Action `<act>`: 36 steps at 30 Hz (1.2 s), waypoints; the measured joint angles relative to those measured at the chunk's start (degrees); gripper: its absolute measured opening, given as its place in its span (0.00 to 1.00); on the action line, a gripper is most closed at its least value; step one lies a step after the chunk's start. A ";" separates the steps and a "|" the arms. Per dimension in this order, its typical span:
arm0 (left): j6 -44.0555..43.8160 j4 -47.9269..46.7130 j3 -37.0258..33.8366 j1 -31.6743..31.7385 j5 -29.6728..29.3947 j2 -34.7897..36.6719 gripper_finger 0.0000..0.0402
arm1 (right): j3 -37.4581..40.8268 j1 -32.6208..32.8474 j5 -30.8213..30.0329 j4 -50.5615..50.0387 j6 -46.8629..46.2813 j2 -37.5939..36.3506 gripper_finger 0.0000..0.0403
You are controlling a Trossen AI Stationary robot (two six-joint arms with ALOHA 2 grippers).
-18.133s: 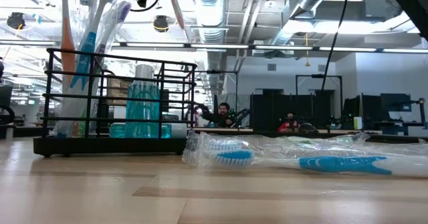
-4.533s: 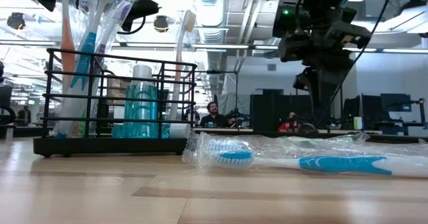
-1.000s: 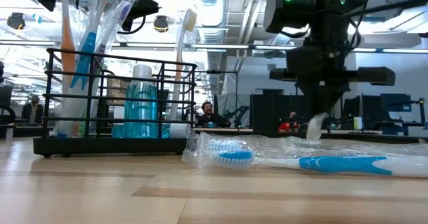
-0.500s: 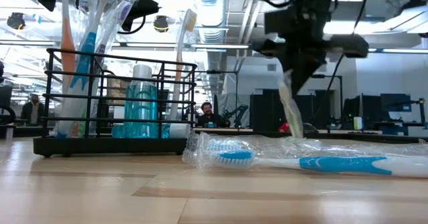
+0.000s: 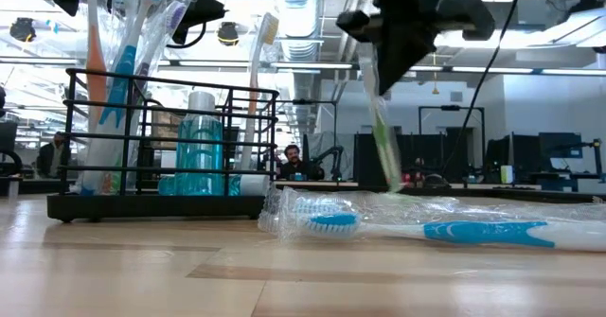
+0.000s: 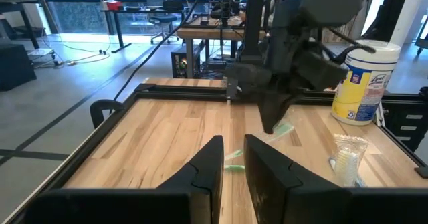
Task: Pick & Place toothbrushing station
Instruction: Put the white green toothbrush into the black toothbrush rack
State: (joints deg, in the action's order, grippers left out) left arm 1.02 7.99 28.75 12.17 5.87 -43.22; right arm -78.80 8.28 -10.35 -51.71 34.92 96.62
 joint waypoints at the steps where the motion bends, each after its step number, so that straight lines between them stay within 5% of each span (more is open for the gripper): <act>1: 0.00 0.02 0.00 0.02 0.00 0.00 0.13 | -0.47 0.19 0.00 0.03 0.00 -0.01 0.00; 36: 0.00 -0.01 0.00 0.02 0.00 0.00 0.13 | -12.99 8.56 7.67 13.89 -5.92 -0.04 0.00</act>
State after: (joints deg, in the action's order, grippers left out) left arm 1.02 7.98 28.75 12.18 5.87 -43.22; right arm -91.79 16.84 -2.68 -37.82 29.00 96.57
